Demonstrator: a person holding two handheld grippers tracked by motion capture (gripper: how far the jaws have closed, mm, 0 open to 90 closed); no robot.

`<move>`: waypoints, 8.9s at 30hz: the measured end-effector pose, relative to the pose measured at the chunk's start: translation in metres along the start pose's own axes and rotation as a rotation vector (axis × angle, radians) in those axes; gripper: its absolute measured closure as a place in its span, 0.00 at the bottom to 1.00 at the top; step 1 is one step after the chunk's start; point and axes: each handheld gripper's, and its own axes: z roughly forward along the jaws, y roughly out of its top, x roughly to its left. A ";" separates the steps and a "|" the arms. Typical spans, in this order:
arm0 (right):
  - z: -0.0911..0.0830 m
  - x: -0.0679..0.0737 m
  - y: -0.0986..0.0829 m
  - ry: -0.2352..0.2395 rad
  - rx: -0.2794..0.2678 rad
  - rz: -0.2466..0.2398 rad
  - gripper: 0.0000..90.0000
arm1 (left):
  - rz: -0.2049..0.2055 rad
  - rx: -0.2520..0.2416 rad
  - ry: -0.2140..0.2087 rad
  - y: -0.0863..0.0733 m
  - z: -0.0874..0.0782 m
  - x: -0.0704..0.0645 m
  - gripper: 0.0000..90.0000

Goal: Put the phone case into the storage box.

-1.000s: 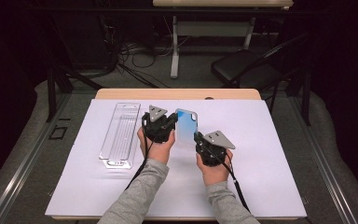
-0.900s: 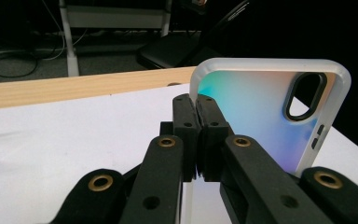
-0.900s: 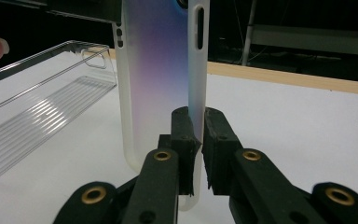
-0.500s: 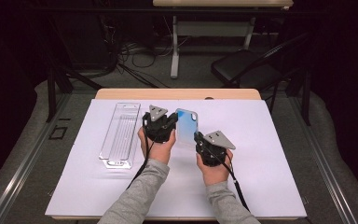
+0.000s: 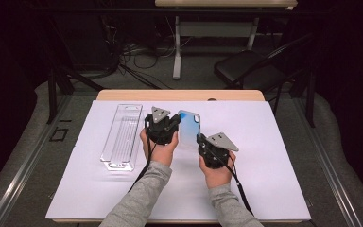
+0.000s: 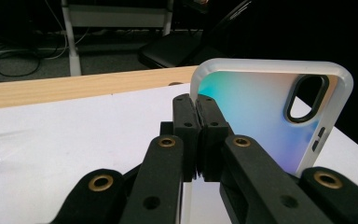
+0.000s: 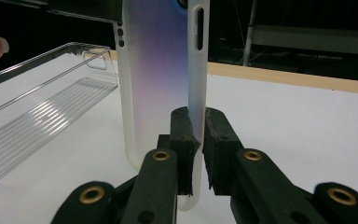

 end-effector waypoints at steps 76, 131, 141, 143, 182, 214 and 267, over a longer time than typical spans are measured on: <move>-0.009 -0.008 0.006 0.103 0.035 -0.017 0.43 | -0.002 -0.009 0.153 0.033 -0.016 0.063 0.99; -0.035 -0.039 0.010 0.130 0.042 0.034 0.15 | -0.027 -0.071 0.344 0.079 -0.036 0.147 0.99; -0.033 -0.043 0.007 0.108 0.052 0.036 0.15 | -0.031 -0.064 0.372 0.081 -0.024 0.163 0.99; -0.033 -0.043 0.007 0.106 0.054 0.038 0.15 | -0.031 -0.062 0.377 0.081 -0.023 0.166 0.99; -0.036 -0.051 0.002 0.086 0.065 0.043 0.15 | -0.089 -0.053 0.448 0.060 0.020 0.205 0.99; -0.035 -0.053 -0.001 0.095 0.072 0.059 0.16 | -0.116 -0.029 0.482 0.032 0.042 0.215 0.99; -0.031 -0.052 -0.005 0.105 0.094 0.056 0.16 | -0.119 -0.021 0.456 0.016 0.052 0.220 0.87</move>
